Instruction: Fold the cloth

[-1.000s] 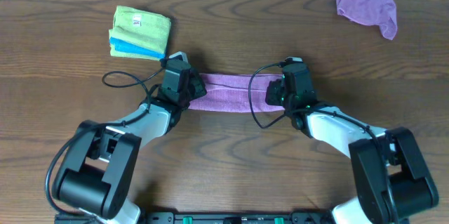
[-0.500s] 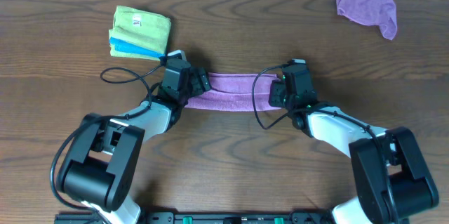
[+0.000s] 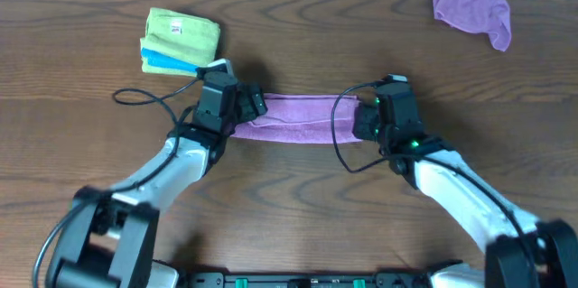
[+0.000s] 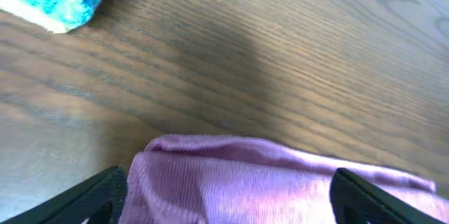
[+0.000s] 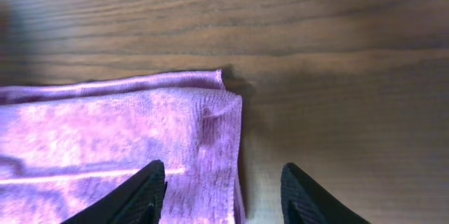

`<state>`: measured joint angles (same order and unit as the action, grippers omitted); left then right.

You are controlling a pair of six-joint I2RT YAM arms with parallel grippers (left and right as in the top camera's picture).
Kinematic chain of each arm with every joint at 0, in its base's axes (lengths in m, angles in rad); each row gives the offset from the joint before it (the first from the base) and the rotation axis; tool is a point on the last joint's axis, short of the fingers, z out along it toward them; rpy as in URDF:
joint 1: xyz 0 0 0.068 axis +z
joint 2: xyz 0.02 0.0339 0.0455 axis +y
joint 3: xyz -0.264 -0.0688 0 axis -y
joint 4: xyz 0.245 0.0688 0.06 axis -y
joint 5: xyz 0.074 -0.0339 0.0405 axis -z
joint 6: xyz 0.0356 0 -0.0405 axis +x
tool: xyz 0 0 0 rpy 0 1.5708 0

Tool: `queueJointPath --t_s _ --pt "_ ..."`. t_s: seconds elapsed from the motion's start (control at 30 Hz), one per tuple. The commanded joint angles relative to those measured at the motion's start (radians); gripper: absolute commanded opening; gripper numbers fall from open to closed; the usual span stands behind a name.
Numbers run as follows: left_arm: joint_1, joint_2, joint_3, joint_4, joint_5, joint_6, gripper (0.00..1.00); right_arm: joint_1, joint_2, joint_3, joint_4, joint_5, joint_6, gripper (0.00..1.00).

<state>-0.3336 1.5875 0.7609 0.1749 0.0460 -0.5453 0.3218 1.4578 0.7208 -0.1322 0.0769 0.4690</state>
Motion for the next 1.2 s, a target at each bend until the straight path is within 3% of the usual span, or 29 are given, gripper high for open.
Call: queueJointPath --t_s 0.0,0.2,0.37,0.73,1.17 --pt "0.007 -0.055 0.002 -0.030 0.045 -0.005 0.84 -0.006 -0.068 0.006 -0.054 -0.018 0.079 0.55" --pt "0.006 -0.051 0.002 -0.065 0.124 -0.117 0.45 -0.006 -0.140 0.006 -0.203 -0.102 0.220 0.56" --pt "0.006 -0.011 0.002 -0.059 0.124 -0.126 0.24 -0.006 -0.137 0.004 -0.314 -0.146 0.313 0.59" --pt "0.006 0.127 0.002 -0.033 0.126 -0.142 0.18 -0.006 -0.077 -0.009 -0.261 -0.164 0.346 0.71" --pt "0.006 0.128 0.002 -0.105 0.078 -0.105 0.16 -0.006 0.092 -0.010 -0.155 -0.200 0.380 0.70"
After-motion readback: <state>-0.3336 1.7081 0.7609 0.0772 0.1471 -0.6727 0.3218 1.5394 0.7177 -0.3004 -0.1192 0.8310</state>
